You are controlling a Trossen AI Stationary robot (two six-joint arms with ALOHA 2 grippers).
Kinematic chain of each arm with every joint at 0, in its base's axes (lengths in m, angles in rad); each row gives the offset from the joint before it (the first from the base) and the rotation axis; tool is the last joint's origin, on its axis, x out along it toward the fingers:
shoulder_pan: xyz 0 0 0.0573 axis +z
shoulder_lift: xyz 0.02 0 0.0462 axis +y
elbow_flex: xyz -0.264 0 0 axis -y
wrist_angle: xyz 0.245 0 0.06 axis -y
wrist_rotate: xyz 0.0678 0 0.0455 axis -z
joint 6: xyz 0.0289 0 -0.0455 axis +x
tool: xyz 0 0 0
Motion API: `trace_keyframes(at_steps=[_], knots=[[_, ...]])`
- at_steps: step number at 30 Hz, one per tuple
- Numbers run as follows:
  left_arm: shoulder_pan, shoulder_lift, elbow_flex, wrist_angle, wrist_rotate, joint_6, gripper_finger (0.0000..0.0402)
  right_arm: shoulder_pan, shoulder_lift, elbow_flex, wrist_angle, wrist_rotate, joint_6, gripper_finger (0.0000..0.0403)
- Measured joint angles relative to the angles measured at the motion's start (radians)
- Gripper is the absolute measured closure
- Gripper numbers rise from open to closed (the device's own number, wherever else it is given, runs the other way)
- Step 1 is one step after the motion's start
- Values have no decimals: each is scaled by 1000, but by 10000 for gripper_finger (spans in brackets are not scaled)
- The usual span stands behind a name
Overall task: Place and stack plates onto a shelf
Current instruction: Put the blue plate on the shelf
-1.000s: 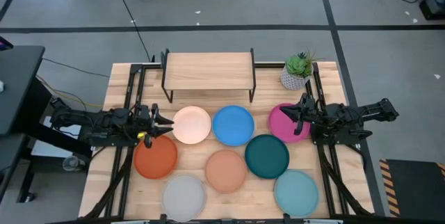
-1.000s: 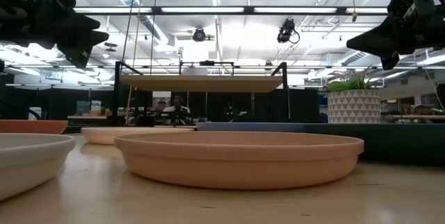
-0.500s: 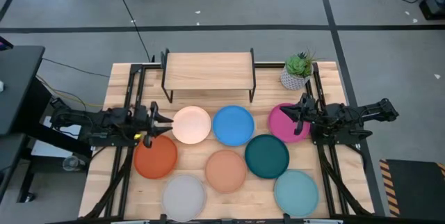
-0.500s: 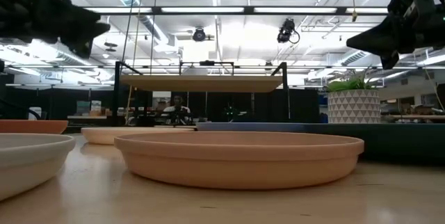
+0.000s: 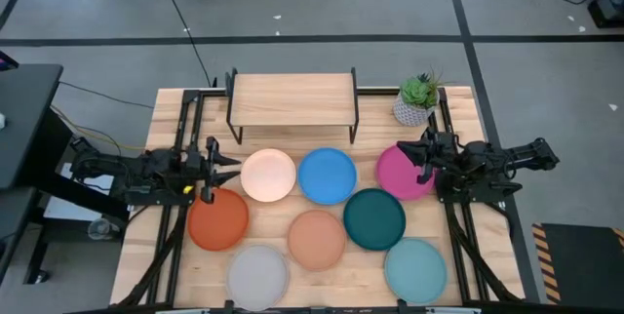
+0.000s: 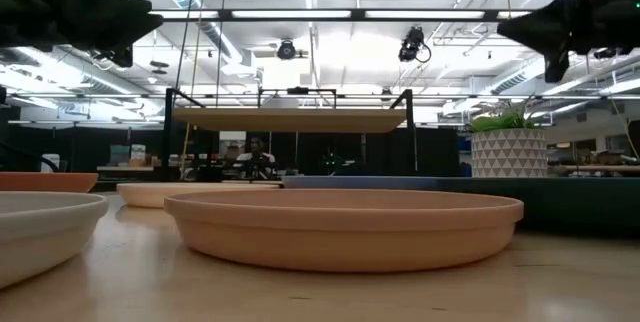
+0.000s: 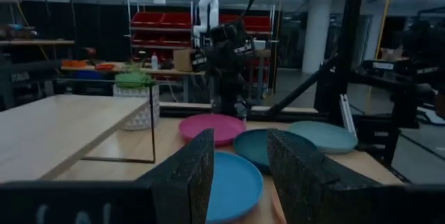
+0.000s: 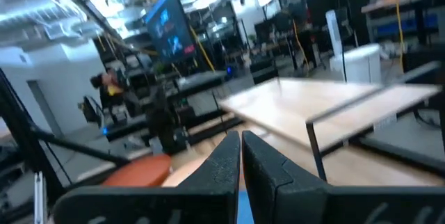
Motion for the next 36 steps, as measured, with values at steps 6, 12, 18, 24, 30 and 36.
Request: trace_keyframes(at_steps=[6,12,18,24,30,36], knots=[[0,0,0,24,-54,2,260,0,85,82,-196,-23,28,393],[0,0,0,27,-161,1,260,0,272,136,-206,-27,31,391],[0,0,0,88,-131,-16,260,0,521,216,-206,-71,32,387],[-2,60,38,119,-23,-56,260,0,815,343,-210,-133,31,387],[-1,237,149,73,-45,-43,260,0,1101,536,-327,-157,21,387],[-1,394,267,-37,-45,-40,260,4,1333,728,-428,-219,-13,366]])
